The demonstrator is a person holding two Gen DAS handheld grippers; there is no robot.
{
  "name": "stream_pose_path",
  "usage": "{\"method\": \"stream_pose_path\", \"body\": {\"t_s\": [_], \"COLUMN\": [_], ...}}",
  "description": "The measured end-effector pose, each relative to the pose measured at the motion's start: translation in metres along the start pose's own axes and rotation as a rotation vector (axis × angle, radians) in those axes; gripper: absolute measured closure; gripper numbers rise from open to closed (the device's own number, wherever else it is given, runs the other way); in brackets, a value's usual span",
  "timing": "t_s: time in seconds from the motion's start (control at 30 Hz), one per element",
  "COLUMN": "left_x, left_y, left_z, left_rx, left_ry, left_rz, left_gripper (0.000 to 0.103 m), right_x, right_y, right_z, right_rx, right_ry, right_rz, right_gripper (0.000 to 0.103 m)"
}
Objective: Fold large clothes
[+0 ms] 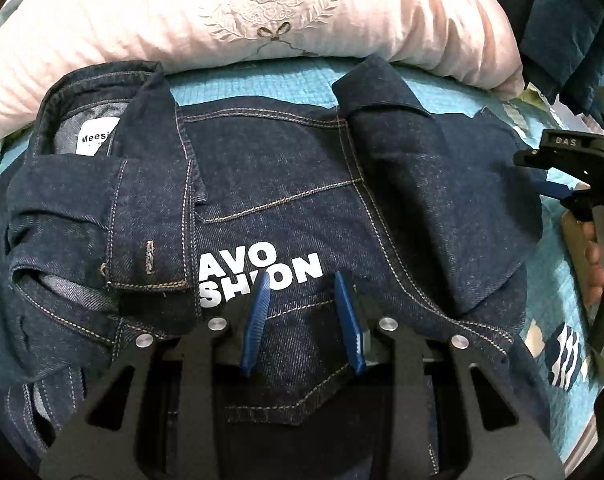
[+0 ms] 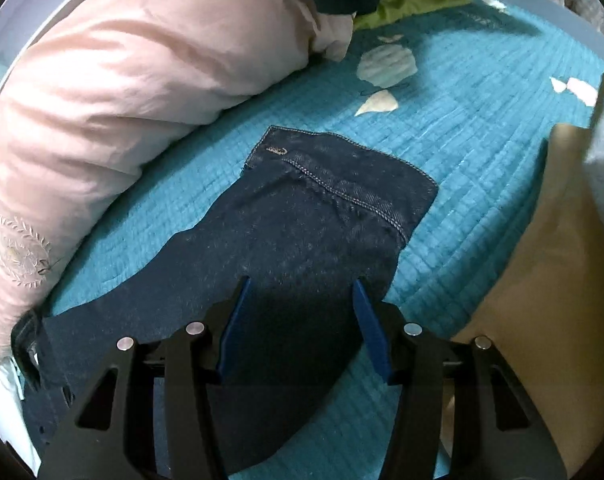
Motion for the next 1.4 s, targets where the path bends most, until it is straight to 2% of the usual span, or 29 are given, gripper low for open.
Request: {"method": "stream_pose_path", "body": {"t_s": [0.07,0.13,0.17,0.2,0.23,0.27,0.3,0.33,0.37,0.4,0.47,0.5,0.77,0.87,1.03,1.13,1.2,1.27,1.4], "left_x": [0.000,0.001,0.001,0.001,0.002,0.003,0.003,0.004,0.005,0.006,0.011,0.011,0.011,0.011,0.009,0.009,0.009,0.010,0.009], "left_y": [0.000,-0.002,-0.001,-0.001,-0.001,-0.001,0.000,0.000,0.000,0.001,-0.001,-0.001,0.003,0.003,0.001,0.002,0.002,0.002,0.002], "left_z": [0.000,0.000,-0.002,-0.002,-0.002,-0.002,-0.002,-0.001,-0.001,0.000,0.002,0.002,0.002,0.000,0.001,0.000,-0.001,-0.002,-0.001], "left_rx": [-0.001,0.012,0.026,0.033,0.032,0.026,0.020,0.015,0.013,0.015,0.019,0.021,0.002,0.001,0.006,0.009,0.008,0.007,0.002], "left_ry": [-0.003,-0.006,0.002,0.008,0.010,0.005,-0.002,-0.007,-0.009,-0.007,0.026,0.035,0.036,0.045,0.050,0.057,0.059,0.057,0.053], "left_rz": [0.003,0.009,0.009,0.011,0.014,0.017,0.024,0.027,0.032,0.032,0.023,0.019,0.020,0.017,0.017,0.016,0.017,0.018,0.018], "left_gripper": [0.069,0.073,0.074,0.074,0.074,0.074,0.075,0.075,0.076,0.080,0.097,0.099,0.099,0.099,0.099,0.099,0.099,0.099,0.099], "right_x": [-0.005,-0.004,0.000,0.006,0.010,0.013,0.012,0.010,0.011,0.012,0.015,0.016,0.005,0.017,0.014,0.005,-0.001,-0.002,-0.010], "right_y": [-0.002,-0.004,-0.004,-0.003,-0.003,-0.003,-0.002,-0.001,-0.002,-0.001,0.003,0.003,0.002,-0.002,-0.006,-0.006,-0.006,-0.008,-0.009], "right_z": [0.000,-0.003,-0.005,-0.009,-0.013,-0.018,-0.015,-0.004,0.006,0.008,0.016,0.017,0.027,0.030,0.037,0.032,0.026,0.018,0.018], "right_rx": [0.001,-0.002,-0.009,-0.016,-0.024,-0.030,-0.025,-0.025,-0.024,-0.021,-0.023,-0.030,-0.055,-0.077,-0.092,-0.080,-0.082,-0.089,-0.054], "right_ry": [-0.009,-0.033,-0.064,-0.098,-0.167,-0.216,-0.167,-0.061,0.007,0.027,0.110,0.126,0.184,0.233,0.250,0.190,0.127,0.073,0.108], "right_rz": [-0.017,-0.017,-0.009,-0.003,0.003,0.005,0.002,-0.002,0.010,0.016,0.014,0.009,-0.035,-0.030,-0.069,-0.082,-0.091,-0.094,-0.098], "right_gripper": [0.052,0.052,0.058,0.077,0.088,0.090,0.091,0.087,0.089,0.089,0.089,0.089,0.089,0.089,0.089,0.073,0.055,0.048,0.050]}}
Point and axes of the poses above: each gripper's, at about its wrist camera, not at the fingertips, and x roughly against the way its jaws point, z to its right, y to its underside, the point moved 10 cm from there along -x, roughly the way its jaws point, and after that the axes turned 3 degrees about -x, right-handed, at the moved point
